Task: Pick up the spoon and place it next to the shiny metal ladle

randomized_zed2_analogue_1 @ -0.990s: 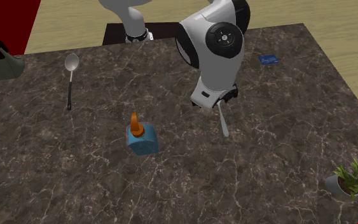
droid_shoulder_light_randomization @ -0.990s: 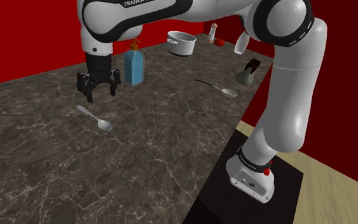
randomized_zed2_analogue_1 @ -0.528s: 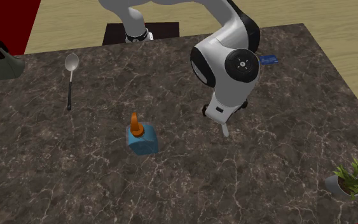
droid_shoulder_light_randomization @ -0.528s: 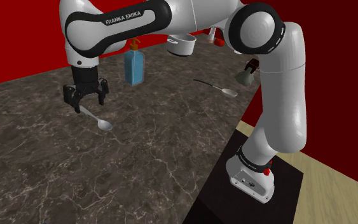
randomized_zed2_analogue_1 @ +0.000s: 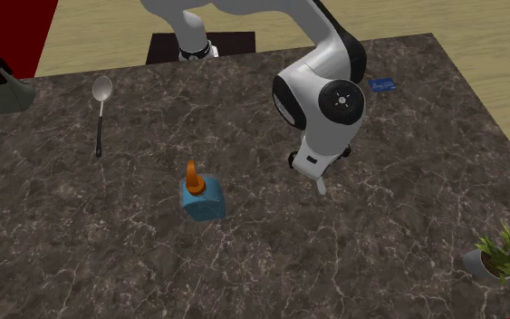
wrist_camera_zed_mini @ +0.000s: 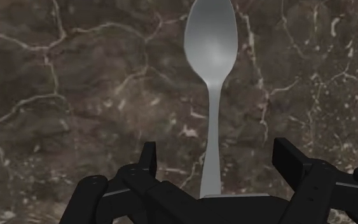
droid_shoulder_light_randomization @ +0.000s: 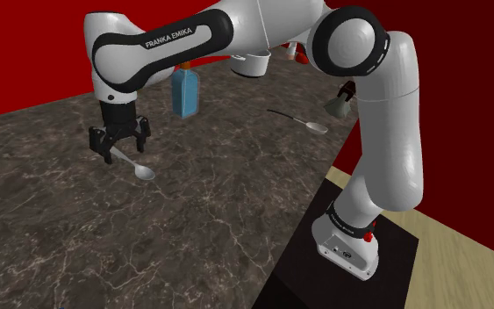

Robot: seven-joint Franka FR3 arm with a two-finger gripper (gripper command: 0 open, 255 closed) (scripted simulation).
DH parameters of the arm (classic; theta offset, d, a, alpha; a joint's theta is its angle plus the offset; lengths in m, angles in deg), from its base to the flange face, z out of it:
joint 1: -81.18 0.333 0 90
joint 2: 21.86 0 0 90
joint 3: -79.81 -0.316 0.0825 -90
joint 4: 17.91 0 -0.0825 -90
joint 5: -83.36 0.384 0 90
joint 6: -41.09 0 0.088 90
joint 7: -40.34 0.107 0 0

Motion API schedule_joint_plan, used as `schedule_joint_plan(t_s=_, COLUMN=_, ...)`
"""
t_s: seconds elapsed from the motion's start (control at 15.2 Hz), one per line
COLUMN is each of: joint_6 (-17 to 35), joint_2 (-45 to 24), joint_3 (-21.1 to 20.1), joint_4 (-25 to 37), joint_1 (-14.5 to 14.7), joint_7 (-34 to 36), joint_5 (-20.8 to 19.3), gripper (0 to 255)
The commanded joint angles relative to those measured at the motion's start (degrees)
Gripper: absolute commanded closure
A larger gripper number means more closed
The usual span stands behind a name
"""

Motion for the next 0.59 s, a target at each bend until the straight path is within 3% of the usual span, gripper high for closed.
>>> schedule_joint_plan(t_s=0.0, joint_6=0.06, joint_2=0.01, joint_3=0.00, joint_4=-0.06, joint_1=0.00, joint_7=0.00, joint_5=0.00, gripper=0)
schedule_joint_plan(t_s=0.13, joint_6=0.05, joint_2=0.00, joint_3=0.00, joint_4=-0.05, joint_1=0.00, joint_7=0.00, joint_5=0.00, gripper=0)
schedule_joint_plan(t_s=0.2, joint_6=0.05, joint_2=0.00, joint_3=0.00, joint_4=-0.05, joint_1=0.00, joint_7=0.00, joint_5=0.00, gripper=255)
schedule_joint_plan(t_s=0.53, joint_6=0.07, joint_2=-0.10, joint_3=0.01, joint_4=0.03, joint_1=0.01, joint_7=-0.01, joint_5=-0.02, gripper=255)
